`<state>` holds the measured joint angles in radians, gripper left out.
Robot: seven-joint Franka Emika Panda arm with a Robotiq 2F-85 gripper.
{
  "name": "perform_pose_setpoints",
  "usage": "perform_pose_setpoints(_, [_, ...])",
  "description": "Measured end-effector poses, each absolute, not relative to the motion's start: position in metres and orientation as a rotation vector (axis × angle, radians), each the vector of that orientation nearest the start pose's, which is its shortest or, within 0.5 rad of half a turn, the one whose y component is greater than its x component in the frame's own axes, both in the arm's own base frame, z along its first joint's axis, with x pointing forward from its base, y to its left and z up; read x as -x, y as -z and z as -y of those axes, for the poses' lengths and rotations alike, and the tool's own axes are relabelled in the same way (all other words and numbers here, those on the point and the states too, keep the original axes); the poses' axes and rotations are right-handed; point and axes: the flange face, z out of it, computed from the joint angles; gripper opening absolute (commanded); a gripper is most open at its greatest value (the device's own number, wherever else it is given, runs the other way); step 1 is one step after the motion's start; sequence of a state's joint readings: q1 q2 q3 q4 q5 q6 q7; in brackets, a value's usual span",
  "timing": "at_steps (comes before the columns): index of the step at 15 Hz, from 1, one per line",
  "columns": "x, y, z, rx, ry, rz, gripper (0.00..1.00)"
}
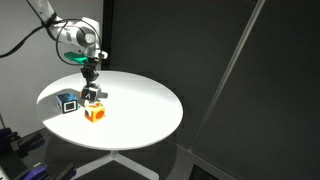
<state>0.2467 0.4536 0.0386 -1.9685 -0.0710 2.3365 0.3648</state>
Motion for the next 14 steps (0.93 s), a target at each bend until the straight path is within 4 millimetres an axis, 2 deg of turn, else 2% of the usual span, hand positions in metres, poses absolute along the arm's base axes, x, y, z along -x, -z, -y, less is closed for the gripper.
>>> perform_pose_setpoints(7, [-0.582,-0.236,-0.172,3.196,-0.103,-0.055,0.04])
perform_pose_setpoints(14, [-0.582,-0.256,-0.170,3.167,-0.090,-0.171,0.04])
